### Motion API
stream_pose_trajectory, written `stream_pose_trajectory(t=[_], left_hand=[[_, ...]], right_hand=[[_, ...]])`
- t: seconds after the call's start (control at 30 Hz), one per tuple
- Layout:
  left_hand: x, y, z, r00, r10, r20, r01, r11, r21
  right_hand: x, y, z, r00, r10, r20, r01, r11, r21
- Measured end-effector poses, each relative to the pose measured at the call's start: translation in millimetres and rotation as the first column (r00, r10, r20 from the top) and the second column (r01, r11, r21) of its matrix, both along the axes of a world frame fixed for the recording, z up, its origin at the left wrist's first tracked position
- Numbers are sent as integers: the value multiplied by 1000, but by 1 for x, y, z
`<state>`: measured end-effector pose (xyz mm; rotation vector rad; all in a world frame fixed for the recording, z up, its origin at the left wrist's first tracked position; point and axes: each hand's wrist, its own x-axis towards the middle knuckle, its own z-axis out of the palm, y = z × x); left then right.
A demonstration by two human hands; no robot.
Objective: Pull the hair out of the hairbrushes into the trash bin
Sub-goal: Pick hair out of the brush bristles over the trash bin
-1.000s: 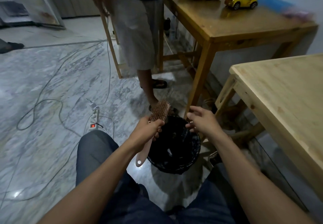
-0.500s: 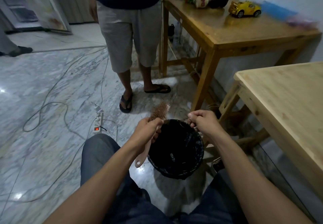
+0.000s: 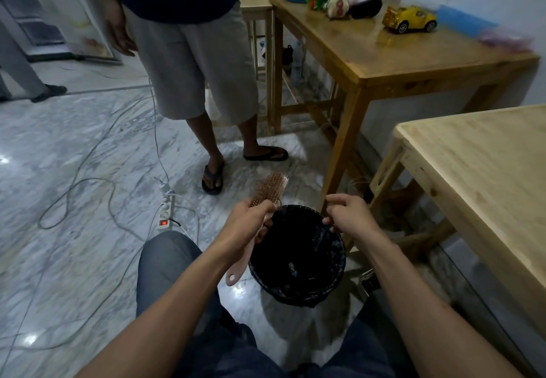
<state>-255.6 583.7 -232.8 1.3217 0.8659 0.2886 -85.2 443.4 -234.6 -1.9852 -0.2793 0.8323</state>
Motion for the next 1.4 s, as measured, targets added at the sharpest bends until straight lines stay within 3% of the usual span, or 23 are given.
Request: stream_pose_trajectory(t=[0.2,0.3,0.4,0.53,0.77,0.97,1.1,1.17,1.33,1.4], left_hand=[[3,-5,6,986,-166,5,165,982,91],[3,-4,12,969,-247,19,242,962,128],[2,0,16,963,-268,23,261,953,156],[-2,10,15,983,-184,-23,185,963,196],[-9,28,-2,983,172,-61,-163,979,123],[-5,24,1,986,140,-89,-125,980,156],[-6,35,11,950,311,-29,-308,948,79],[-8,41,15,932,360,-45,-357,932,69],[-7,30,19,954,297,-51,-296,955,26],[-5,27,19,965,262,-18,-262,965,18]], right_hand=[[-11,9,16,996,72,-54,-60,976,207],[-11,11,18,968,195,-156,-139,940,312],[-13,10,15,933,232,-275,-100,901,422],[-12,10,6,972,97,-216,-7,922,386],[-3,5,11,958,-149,-245,246,868,432],[-7,12,7,950,-202,-239,285,872,398],[-4,7,9,848,-396,-353,514,778,362],[-5,5,5,850,-414,-326,514,788,338],[-11,17,-2,835,-444,-325,540,777,324],[-12,18,-3,877,-360,-317,453,839,301]])
